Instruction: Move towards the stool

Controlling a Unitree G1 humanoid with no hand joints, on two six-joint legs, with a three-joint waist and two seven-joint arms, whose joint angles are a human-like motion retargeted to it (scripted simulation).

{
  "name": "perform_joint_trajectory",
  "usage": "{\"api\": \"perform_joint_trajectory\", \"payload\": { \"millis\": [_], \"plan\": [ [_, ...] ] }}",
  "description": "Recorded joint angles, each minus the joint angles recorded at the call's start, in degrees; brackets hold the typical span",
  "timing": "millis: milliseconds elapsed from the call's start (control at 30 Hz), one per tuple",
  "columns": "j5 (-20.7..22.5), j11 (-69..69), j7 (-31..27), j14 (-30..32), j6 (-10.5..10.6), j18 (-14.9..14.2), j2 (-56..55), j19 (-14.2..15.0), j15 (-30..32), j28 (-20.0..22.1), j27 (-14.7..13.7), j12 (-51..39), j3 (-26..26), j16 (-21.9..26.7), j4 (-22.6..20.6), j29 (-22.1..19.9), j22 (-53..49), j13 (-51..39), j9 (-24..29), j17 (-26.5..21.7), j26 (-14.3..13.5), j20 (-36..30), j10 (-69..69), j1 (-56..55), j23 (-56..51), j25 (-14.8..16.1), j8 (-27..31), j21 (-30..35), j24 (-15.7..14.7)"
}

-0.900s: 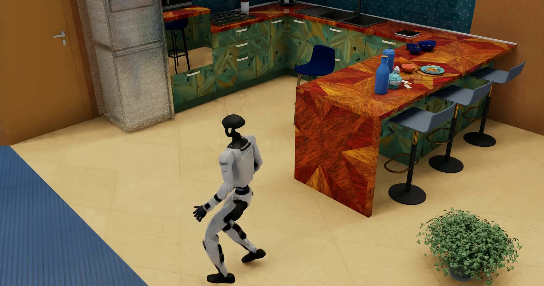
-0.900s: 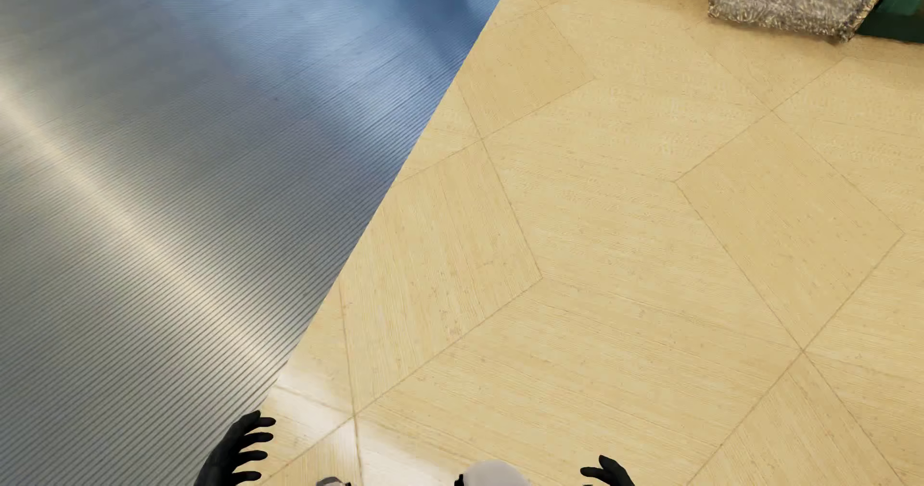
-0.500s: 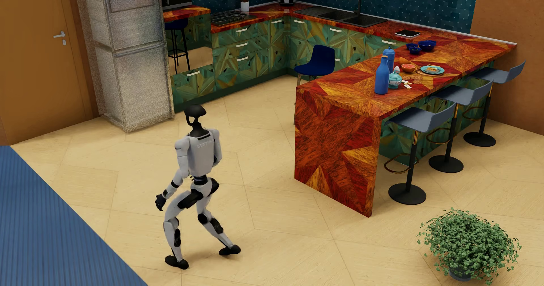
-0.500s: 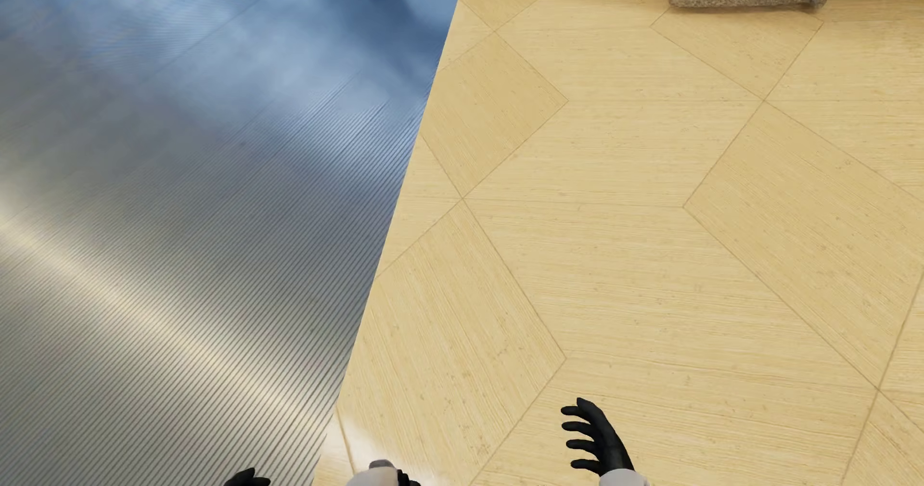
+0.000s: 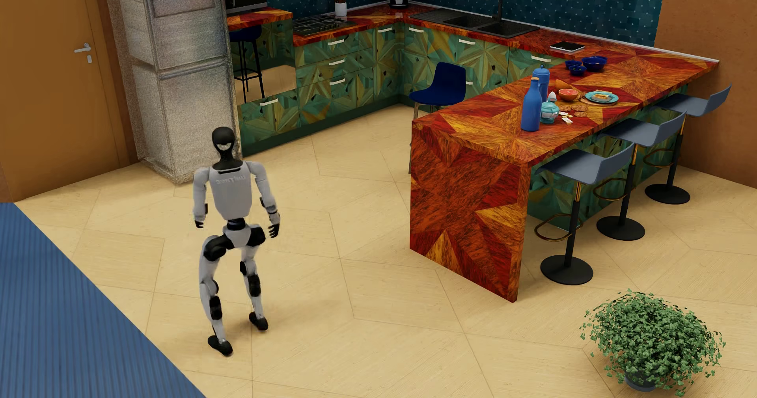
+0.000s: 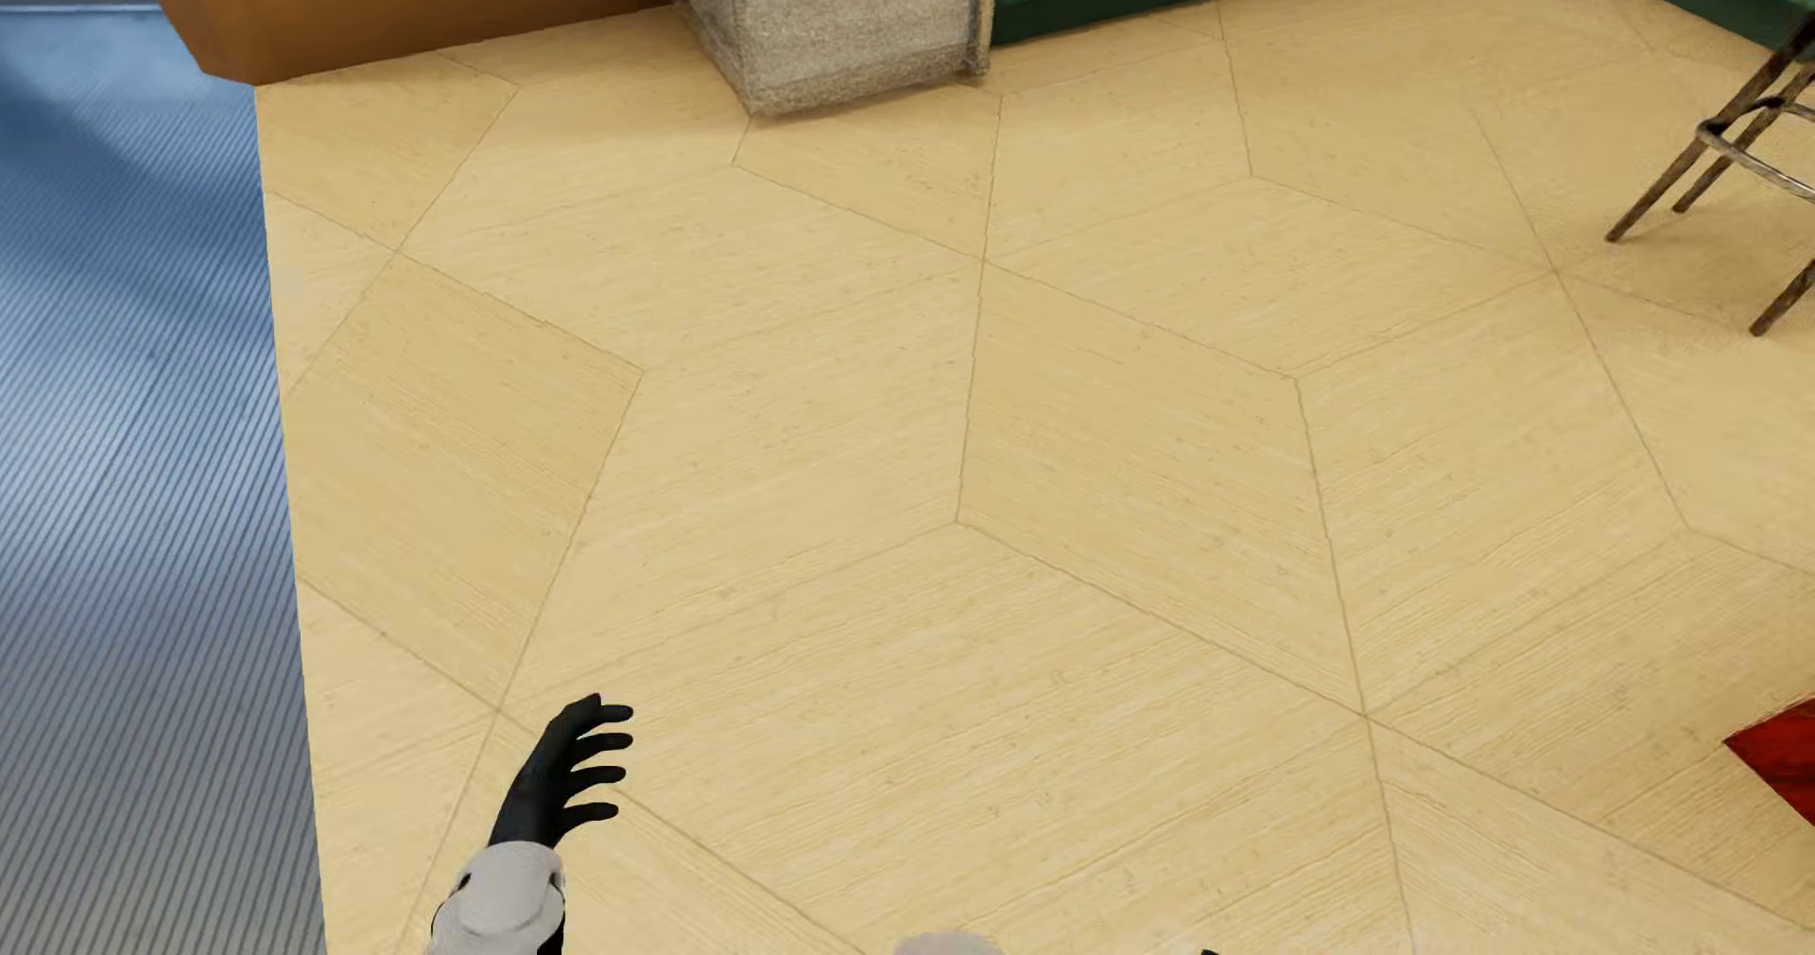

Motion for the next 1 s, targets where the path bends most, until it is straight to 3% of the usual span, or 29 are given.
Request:
{"api": "perform_joint_trajectory", "payload": {
  "millis": [33, 67, 100, 167, 200, 233, 267, 300, 333, 400, 433, 467, 500, 567, 600, 633, 667, 700, 733, 767, 800, 833, 867, 900, 967, 1000],
  "plan": [
    [-0.1, -5.8, -2.5, 6.3, 0.1, -1.3, 2.2, -2.1, -3.2, -0.5, -0.5, -3.4, 1.6, -2.7, -0.7, -1.3, 2.7, 1.0, 0.1, -1.3, -3.9, -0.8, 11.2, -4.0, 5.5, -1.1, 1.2, 3.4, -0.4],
    [1.2, -7.2, -6.0, 11.3, 2.2, -2.2, 5.2, -2.1, -4.8, -2.2, 0.1, -2.1, 3.8, -4.2, -3.0, -3.1, 5.4, 0.3, 0.5, -2.3, -8.8, -1.2, 20.4, -8.7, 9.4, -1.8, 2.2, 5.0, 0.2],
    [2.6, -9.9, -7.3, 9.5, 4.6, -2.6, 8.5, -2.0, -5.7, -4.7, 1.8, 2.1, 6.5, -2.6, -5.0, -5.3, 5.8, -0.5, 0.9, -1.7, -12.0, -0.6, 23.5, -13.9, 8.2, -1.7, 3.3, 4.9, 1.7],
    [4.7, -13.7, -6.7, 5.3, 8.2, -3.4, 15.8, -2.1, -7.6, -9.5, 5.2, 10.4, 12.5, 0.2, -5.4, -10.9, 4.2, -4.3, 2.8, 0.7, -11.5, 3.1, 13.6, -21.4, 3.5, -2.3, 5.9, 3.3, 5.8],
    [5.7, -9.3, -6.4, 8.0, 9.9, -4.0, 16.2, -2.4, -6.4, -10.6, 6.7, 12.4, 13.7, 2.2, -5.1, -12.9, 5.1, -7.5, 3.6, 1.3, -10.3, 4.0, 6.3, -23.8, 1.1, -2.7, 6.3, 2.6, 7.0],
    [6.5, -0.4, -6.5, 11.8, 10.9, -4.9, 13.6, -2.7, -1.3, -10.4, 7.2, 12.5, 12.8, 4.0, -4.2, -13.2, 8.0, -9.7, 3.7, 1.6, -10.2, 5.0, 0.3, -23.1, 0.2, -3.0, 6.1, 2.1, 7.1],
    [5.6, 9.1, -4.7, 14.4, 9.3, -3.0, 9.6, -3.3, 7.6, -8.8, 7.2, 11.3, 10.4, 6.4, -3.5, -11.7, 10.5, -11.0, 4.0, 1.8, -10.1, 4.7, 0.5, -20.7, 1.6, -3.1, 5.2, 2.7, 6.0],
    [3.9, 14.6, -2.3, 11.5, 6.2, 3.0, 4.3, -2.5, 12.7, -6.3, 6.2, 8.0, 8.3, 7.9, -3.1, -8.4, 8.4, -9.0, 4.3, 1.7, -8.4, 5.1, 0.5, -17.5, 3.2, -3.0, 3.4, 1.2, 4.2],
    [2.3, 13.7, -0.6, 9.1, 3.4, 7.4, 0.5, -1.5, 8.5, -3.6, 5.6, 3.7, 4.9, 7.1, -2.6, -5.0, 5.6, -5.2, 4.8, 0.5, -6.8, 4.8, -0.1, -13.7, 1.9, -3.4, 1.7, 0.5, 2.2],
    [-1.4, -2.9, 0.8, 5.4, -1.3, 0.6, -2.8, 0.6, 0.5, 0.0, 4.4, -2.7, 0.7, 2.2, -1.2, -2.4, 1.0, 1.2, 2.8, -0.3, -6.6, 1.4, 2.5, -8.9, 2.1, -6.2, 2.1, -0.7, -0.4],
    [-0.4, -6.3, -2.9, 9.0, -1.3, -0.8, 0.0, -0.4, 0.6, 0.2, 3.6, -4.2, 1.5, -1.3, -0.8, -3.8, 4.6, 2.5, 1.8, -0.8, -9.4, -1.0, 11.6, -11.6, 6.8, -7.1, 1.9, 3.1, -0.3],
    [1.6, -7.7, -6.1, 12.7, -0.1, -1.3, 3.0, -0.5, -1.0, -0.9, 3.7, -1.6, 2.9, -1.5, -1.5, -5.0, 5.2, 1.2, 1.4, -1.6, -11.8, -4.6, 17.0, -14.1, 9.3, -6.6, 2.2, 5.6, 0.5],
    [3.3, -10.0, -7.3, 11.3, 1.6, -1.5, 6.7, -0.3, -2.1, -2.9, 4.1, 2.7, 5.4, -2.1, -2.9, -6.0, 6.0, -0.6, 1.8, -1.5, -13.8, -2.5, 17.4, -16.1, 7.6, -4.7, 3.2, 4.7, 2.1],
    [5.8, -10.0, -6.9, 6.0, 5.0, -1.8, 11.4, 0.1, -5.4, -7.7, 2.2, 9.9, 10.3, 1.1, -4.1, -8.4, 6.0, -2.8, 1.5, 2.4, -13.6, 3.2, 5.7, -18.7, 0.2, -0.8, 4.9, 2.8, 6.2],
    [5.8, -2.1, -5.7, 6.6, 4.8, 1.7, 9.9, -1.4, -3.8, -8.8, 0.6, 11.7, 9.7, 3.5, -4.1, -8.3, 9.0, -6.3, 1.5, 3.9, -13.1, 4.3, 5.6, -16.6, 0.4, 0.6, 5.8, 3.1, 6.8],
    [4.3, 5.5, -3.0, 4.4, 3.5, 7.9, 6.2, -3.2, 2.0, -8.5, -1.2, 11.8, 8.7, 5.1, -3.8, -6.4, 8.3, -8.0, 1.0, 3.1, -9.8, 3.7, 4.9, -13.9, 3.1, 1.7, 4.9, 4.2, 6.0],
    [2.0, 8.8, -1.0, 2.5, 2.4, 6.3, 3.3, -5.4, 5.2, -7.3, -2.3, 10.8, 7.2, 5.2, -3.2, -3.8, 6.7, -7.1, 0.5, 2.7, -5.9, 2.3, 3.4, -10.5, 4.1, 2.8, 2.5, 2.7, 4.6],
    [0.0, 8.8, 0.9, 1.2, 1.3, 6.7, 1.0, -6.1, 4.8, -5.4, -2.0, 8.9, 4.3, 3.7, -3.2, -1.4, 6.9, -5.1, -0.1, 2.4, -3.2, 1.8, 0.8, -6.5, 2.8, 3.1, 0.4, 1.7, 2.9],
    [-0.4, 6.4, 2.4, -0.1, 0.5, 6.0, -0.8, -3.6, 2.3, -3.6, -0.8, 5.0, 2.0, 2.3, -2.5, -0.5, 3.9, -3.3, -0.1, 2.0, -0.1, 1.5, -1.4, -2.7, 1.0, 2.7, -0.7, 0.4, 1.1],
    [0.0, 3.3, 3.6, -1.7, 0.0, 5.1, -2.3, -0.9, -0.1, -2.2, 0.4, 0.6, -0.2, 1.7, -1.7, -1.0, 2.2, -1.6, -0.3, 1.5, 0.6, 0.5, -2.9, 0.7, 0.0, 2.1, -0.8, 0.2, -0.6],
    [0.4, -1.8, 3.8, -2.3, -0.7, 3.8, -3.1, 1.0, -0.5, -1.2, 1.5, -2.8, -0.9, 0.1, -1.1, -2.9, 0.4, 0.1, -0.3, 0.4, -1.1, -0.2, -0.3, 2.4, -0.6, 1.3, -0.4, 1.2, -2.0],
    [0.1, -7.4, 0.1, 4.5, -0.9, 2.6, -1.4, -2.0, 3.0, -1.4, 1.4, -4.8, 1.6, -2.7, -2.2, -5.6, 2.3, 0.5, -0.1, -1.2, -5.7, -1.0, 12.5, -2.5, 5.3, 0.4, 0.5, 4.2, -2.2],
    [1.4, -7.3, -4.4, 11.7, 1.1, 1.7, 0.3, -1.9, 1.3, -2.4, 1.6, -3.2, 4.7, -2.6, -3.9, -8.1, 4.6, -0.2, 0.2, -1.7, -10.3, -4.4, 21.5, -8.8, 10.7, 0.2, 0.9, 5.7, -1.6],
    [2.8, -8.4, -7.3, 11.2, 3.5, 0.9, 2.6, -1.7, -0.3, -4.6, 2.3, 1.7, 8.5, -0.9, -6.0, -9.9, 5.0, -0.3, 0.6, -1.0, -12.3, -3.9, 23.7, -14.3, 9.8, 0.4, 2.1, 3.5, 0.3],
    [5.0, -12.1, -7.8, 6.0, 8.2, -0.8, 8.8, -0.8, -2.9, -8.9, 2.3, 9.3, 15.0, -0.1, -5.9, -11.6, 6.3, -2.9, 1.1, 0.0, -7.1, 3.6, 20.0, -23.4, 6.0, -0.5, 5.2, 3.3, 5.8],
    [5.9, -14.7, -7.6, 6.4, 10.3, -1.9, 12.2, -0.3, -4.1, -10.0, 2.2, 13.8, 15.4, 0.8, -4.6, -10.9, 6.1, -6.5, 0.9, 0.3, -4.1, 4.7, 15.4, -26.4, 3.6, -2.0, 7.1, 3.0, 7.7]
  ]
}}
